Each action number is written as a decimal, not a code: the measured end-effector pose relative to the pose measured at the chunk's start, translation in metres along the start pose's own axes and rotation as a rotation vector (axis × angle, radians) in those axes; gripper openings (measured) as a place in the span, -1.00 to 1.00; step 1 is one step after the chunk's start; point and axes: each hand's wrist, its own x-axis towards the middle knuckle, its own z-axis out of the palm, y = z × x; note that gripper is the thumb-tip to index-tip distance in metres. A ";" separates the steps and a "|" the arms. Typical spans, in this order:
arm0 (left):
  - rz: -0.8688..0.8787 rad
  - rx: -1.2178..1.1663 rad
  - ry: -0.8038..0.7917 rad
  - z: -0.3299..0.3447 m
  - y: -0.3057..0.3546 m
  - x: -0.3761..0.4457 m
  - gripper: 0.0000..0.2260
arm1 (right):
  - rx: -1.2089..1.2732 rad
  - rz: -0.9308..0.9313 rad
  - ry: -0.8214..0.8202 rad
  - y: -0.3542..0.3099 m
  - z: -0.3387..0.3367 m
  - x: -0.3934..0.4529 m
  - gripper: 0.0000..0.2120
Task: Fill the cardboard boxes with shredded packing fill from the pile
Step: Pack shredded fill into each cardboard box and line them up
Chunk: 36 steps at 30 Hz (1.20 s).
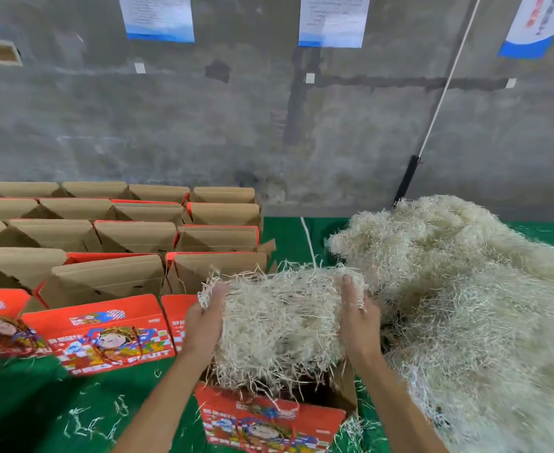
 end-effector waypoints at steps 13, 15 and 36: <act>-0.136 0.097 -0.313 0.016 -0.028 -0.010 0.18 | -0.151 0.051 -0.407 0.037 0.019 -0.017 -0.58; -0.140 0.082 -0.308 0.003 -0.029 -0.010 0.21 | -0.144 0.033 -0.322 0.035 0.009 -0.014 -0.58; -0.113 0.907 -0.775 -0.032 -0.088 -0.047 -0.11 | -0.373 0.310 -0.591 0.096 -0.005 -0.036 -0.65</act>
